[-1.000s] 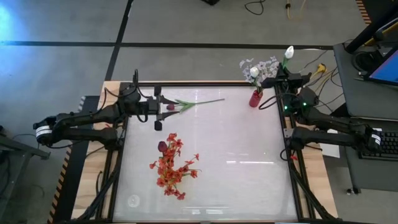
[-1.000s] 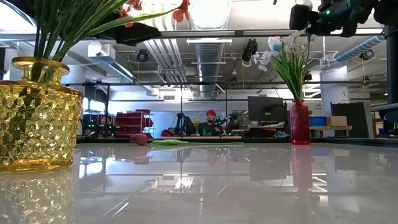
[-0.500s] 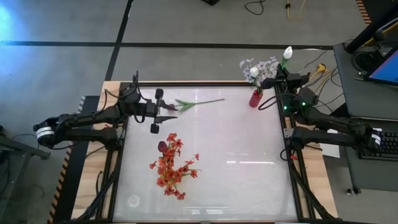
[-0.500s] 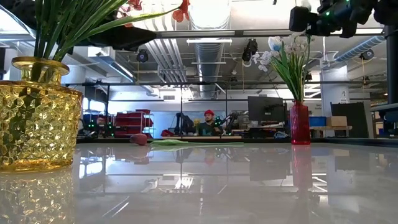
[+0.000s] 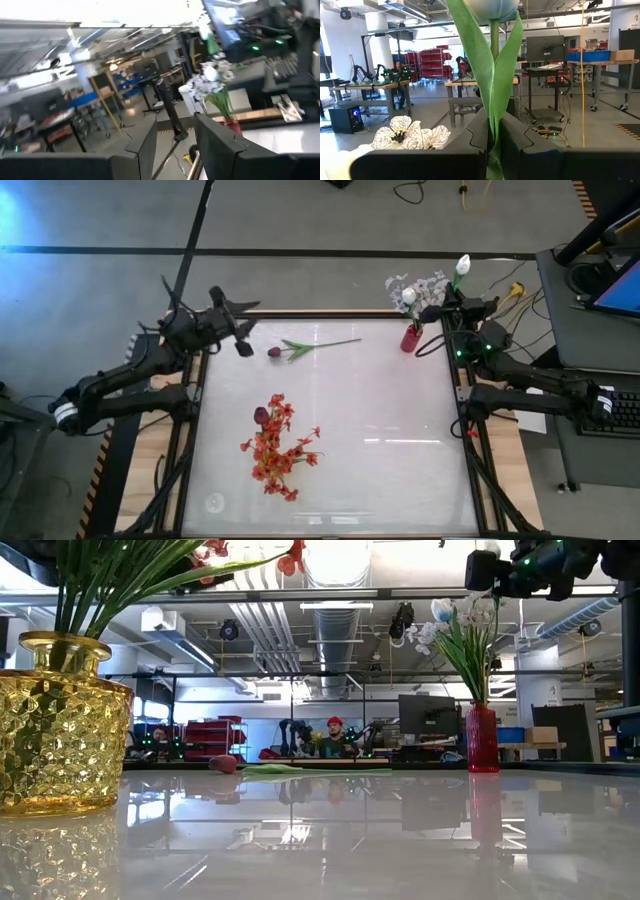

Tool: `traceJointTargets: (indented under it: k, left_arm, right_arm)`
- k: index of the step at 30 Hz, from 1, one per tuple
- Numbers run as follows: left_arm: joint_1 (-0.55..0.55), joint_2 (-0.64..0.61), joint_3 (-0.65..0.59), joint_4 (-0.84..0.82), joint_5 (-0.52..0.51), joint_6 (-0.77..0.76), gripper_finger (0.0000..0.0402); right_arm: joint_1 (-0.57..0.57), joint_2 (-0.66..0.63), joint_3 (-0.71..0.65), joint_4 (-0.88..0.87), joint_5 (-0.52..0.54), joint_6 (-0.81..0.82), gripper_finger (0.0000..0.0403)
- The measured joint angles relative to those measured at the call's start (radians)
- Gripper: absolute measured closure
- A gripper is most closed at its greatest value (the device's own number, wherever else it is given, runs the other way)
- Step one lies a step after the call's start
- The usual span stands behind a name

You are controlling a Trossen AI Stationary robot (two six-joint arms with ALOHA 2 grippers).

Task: Sort flowers into vase by color
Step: Put the white tulip into the red vase

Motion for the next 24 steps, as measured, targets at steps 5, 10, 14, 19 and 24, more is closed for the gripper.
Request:
traceJointTargets:
  k: [5, 10, 14, 19, 24]
  left_arm:
    - [0.01, -0.016, -0.049, -0.125, 0.12, -0.068, 0.0284]
    - [0.01, -0.005, -0.119, -0.127, 0.183, -0.109, 0.0284]
    - [0.011, 0.011, -0.161, -0.096, 0.183, -0.118, 0.0284]
    - [0.01, 0.041, -0.171, -0.085, 0.183, -0.118, 0.0284]
    - [0.01, 0.076, -0.171, -0.058, 0.183, -0.118, 0.0284]
  right_arm:
    - [0.0, 0.0, 0.0, -0.008, -0.001, 0.001, 0.0385]
    - [0.0, 0.001, 0.0, -0.026, -0.002, 0.015, 0.0385]
    - [0.0, 0.001, 0.0, -0.026, -0.001, 0.015, 0.0385]
    - [0.0, 0.001, 0.0, -0.026, -0.001, 0.015, 0.0385]
    - [0.0, 0.001, 0.0, -0.026, -0.001, 0.015, 0.0385]
